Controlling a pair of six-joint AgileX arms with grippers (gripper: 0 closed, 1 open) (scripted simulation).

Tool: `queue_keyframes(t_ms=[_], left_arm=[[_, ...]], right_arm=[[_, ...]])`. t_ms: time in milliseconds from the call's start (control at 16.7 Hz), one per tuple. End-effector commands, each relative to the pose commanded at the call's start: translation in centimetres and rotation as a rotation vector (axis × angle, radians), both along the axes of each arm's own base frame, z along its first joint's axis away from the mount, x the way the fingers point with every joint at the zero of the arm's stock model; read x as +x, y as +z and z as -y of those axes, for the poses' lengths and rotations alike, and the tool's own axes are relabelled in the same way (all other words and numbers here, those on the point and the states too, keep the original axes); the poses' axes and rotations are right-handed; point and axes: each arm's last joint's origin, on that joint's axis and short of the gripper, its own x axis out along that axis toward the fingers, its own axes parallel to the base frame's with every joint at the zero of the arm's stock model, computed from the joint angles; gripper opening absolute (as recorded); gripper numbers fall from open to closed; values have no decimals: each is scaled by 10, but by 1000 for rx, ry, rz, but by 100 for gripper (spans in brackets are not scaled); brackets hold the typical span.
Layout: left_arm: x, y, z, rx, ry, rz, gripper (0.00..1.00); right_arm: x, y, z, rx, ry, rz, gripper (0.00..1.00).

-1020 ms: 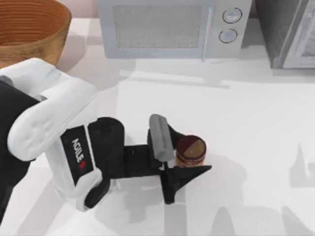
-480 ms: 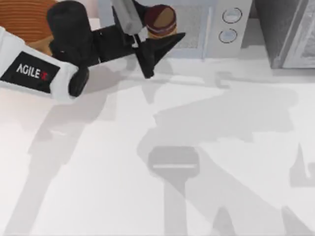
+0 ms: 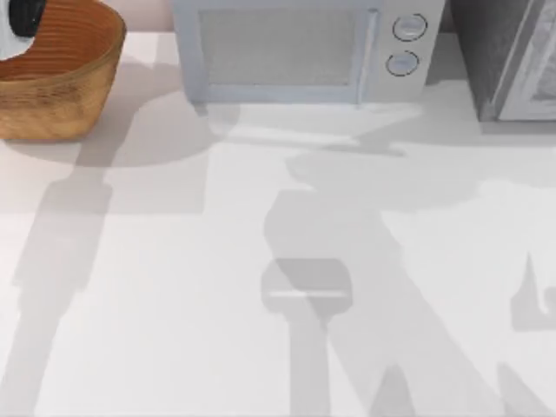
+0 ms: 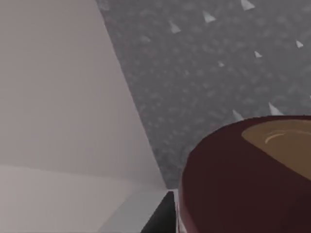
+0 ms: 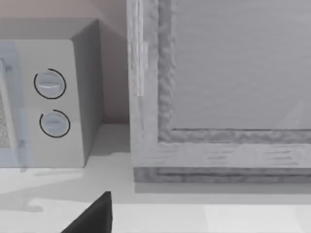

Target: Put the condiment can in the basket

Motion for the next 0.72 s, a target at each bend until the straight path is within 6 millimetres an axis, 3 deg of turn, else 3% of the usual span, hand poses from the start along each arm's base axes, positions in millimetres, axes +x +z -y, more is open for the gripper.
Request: queue_keyframes(t_ms=[180, 420, 600, 720], left_arm=[[6, 8, -67, 4, 130, -89, 0], [-11, 13, -168, 19, 292, -205, 0], [-29, -4, -217, 11, 332, -310, 0], [-36, -19, -235, -7, 331, -376, 0]], right_arm=[[0, 0, 0, 0, 0, 0, 100], [0, 0, 0, 0, 0, 0, 100], [0, 0, 0, 0, 0, 0, 100], [0, 0, 0, 0, 0, 0, 100]])
